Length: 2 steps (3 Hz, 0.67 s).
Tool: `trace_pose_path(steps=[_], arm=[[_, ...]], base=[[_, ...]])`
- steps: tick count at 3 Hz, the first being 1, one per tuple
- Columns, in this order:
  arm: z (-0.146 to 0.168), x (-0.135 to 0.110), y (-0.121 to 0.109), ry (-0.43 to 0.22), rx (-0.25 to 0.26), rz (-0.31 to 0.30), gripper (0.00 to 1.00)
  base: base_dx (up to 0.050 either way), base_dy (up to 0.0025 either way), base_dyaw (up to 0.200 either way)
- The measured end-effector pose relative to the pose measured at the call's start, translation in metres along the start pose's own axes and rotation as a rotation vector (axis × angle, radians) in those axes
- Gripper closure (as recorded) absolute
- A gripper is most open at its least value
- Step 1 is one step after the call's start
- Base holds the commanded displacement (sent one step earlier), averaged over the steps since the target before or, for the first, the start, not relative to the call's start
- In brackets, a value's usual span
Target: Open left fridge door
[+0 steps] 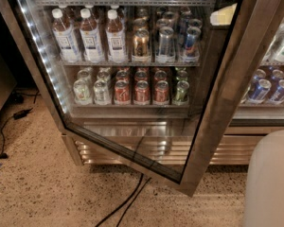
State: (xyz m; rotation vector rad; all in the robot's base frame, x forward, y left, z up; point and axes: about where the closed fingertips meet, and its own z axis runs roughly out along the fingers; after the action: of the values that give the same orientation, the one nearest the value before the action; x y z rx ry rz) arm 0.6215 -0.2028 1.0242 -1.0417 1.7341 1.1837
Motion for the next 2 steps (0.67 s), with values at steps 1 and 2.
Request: trace_pose_path(steps=[1, 2], arm=[[0.0111, 0.0014, 0.0051, 0.003, -0.060, 0.013, 1.00], [0.0111, 0.0014, 0.0051, 0.003, -0.060, 0.013, 1.00]], base=[[0.000, 0.00000, 0.000], [-0.032, -0.00248, 0.154]])
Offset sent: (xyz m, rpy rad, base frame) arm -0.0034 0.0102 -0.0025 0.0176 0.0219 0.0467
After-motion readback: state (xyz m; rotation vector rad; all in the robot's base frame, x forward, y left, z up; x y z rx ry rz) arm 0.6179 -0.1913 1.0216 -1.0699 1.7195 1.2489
